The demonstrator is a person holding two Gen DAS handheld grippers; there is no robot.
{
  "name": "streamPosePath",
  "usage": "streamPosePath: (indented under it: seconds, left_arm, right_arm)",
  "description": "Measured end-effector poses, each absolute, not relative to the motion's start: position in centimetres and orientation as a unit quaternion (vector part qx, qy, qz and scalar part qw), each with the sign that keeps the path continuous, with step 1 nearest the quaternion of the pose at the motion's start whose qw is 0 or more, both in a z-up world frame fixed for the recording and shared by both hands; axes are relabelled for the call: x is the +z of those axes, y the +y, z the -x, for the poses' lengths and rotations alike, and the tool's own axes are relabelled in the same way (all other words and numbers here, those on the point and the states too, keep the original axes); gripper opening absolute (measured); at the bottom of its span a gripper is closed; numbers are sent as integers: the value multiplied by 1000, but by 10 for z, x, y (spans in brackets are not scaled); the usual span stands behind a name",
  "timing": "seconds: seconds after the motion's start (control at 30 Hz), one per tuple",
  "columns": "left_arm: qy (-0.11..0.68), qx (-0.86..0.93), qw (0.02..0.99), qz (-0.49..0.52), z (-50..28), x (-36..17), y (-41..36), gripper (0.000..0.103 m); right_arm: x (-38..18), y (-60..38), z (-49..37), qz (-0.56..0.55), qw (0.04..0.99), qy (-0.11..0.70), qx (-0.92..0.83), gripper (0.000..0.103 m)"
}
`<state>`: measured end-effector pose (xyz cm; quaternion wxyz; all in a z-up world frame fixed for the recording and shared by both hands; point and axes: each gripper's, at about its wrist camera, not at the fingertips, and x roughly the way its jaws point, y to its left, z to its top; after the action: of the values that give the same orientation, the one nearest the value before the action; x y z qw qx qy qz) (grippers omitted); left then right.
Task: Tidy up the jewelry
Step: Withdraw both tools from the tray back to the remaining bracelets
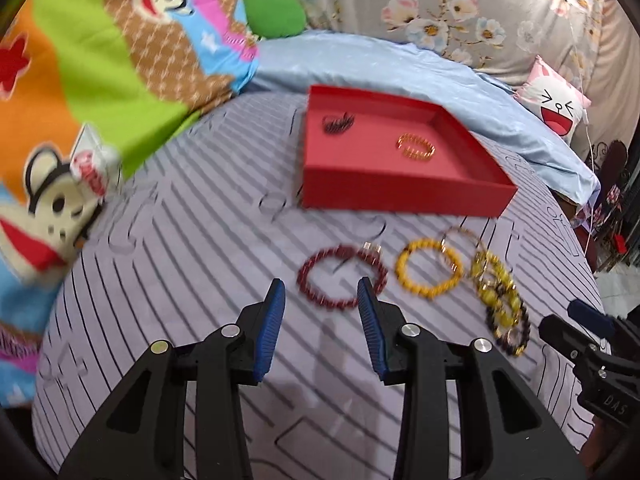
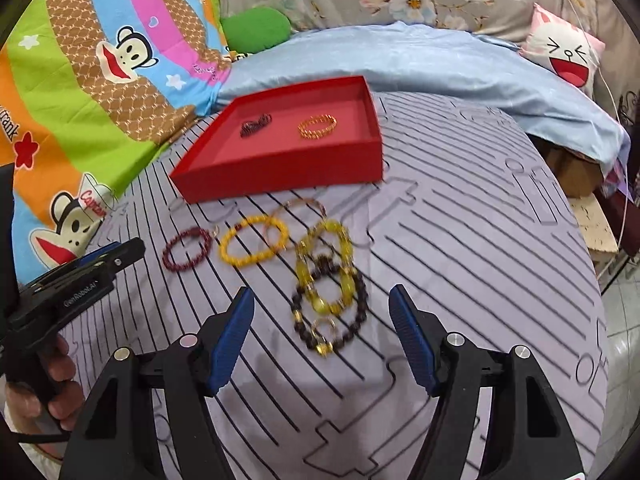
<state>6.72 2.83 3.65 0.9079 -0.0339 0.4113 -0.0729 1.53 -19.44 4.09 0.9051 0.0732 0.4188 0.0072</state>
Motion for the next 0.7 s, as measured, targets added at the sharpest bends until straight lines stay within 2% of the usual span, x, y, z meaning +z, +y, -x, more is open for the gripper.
streamPosePath:
  seconds: [0.7]
  left_arm:
    - [430,-67,898,59,-89,10,30,36]
  right_arm:
    - [22,-201,-28,-75,901,426,-20,67]
